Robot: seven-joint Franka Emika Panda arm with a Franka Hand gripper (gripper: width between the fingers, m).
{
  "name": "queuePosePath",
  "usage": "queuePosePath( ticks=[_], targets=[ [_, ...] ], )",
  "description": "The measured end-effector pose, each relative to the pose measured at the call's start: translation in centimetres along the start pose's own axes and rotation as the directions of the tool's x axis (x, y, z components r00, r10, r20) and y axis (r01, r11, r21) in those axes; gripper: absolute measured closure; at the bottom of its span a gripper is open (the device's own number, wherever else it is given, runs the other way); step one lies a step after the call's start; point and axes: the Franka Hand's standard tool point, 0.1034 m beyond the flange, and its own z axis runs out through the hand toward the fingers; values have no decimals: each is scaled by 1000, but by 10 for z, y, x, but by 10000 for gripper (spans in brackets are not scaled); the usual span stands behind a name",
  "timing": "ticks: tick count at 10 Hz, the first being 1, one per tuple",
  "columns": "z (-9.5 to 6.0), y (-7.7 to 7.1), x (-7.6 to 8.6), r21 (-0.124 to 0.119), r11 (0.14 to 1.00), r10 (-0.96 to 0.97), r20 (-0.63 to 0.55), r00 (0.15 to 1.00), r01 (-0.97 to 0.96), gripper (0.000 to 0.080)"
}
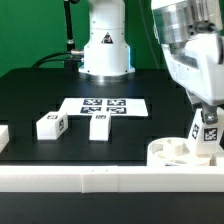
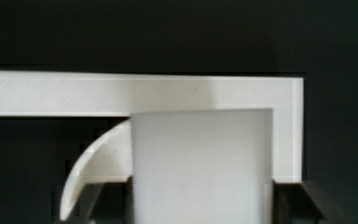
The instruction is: Assemble stool
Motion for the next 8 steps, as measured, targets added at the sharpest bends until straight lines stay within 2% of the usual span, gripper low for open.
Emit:
queuePosePath(
  ticks=[1,3,4,5,6,7,8],
  targets=[
    [0,-1,0,16,988,154,23,988,-155,464],
    [0,-2,1,14,924,381,43,924,-382,464],
    [0,-2,1,13,915,402,44,914,-403,464],
    [0,-1,0,8,926,377,40,925,-378,383],
    [-5,-3,-3,-12,961,277,35,960,-277,246],
    [-11,-5,-8,-24,965,262,41,964,-261,246],
    [-18,-5,-15,-26,976,215,46,975,-214,167]
  ],
)
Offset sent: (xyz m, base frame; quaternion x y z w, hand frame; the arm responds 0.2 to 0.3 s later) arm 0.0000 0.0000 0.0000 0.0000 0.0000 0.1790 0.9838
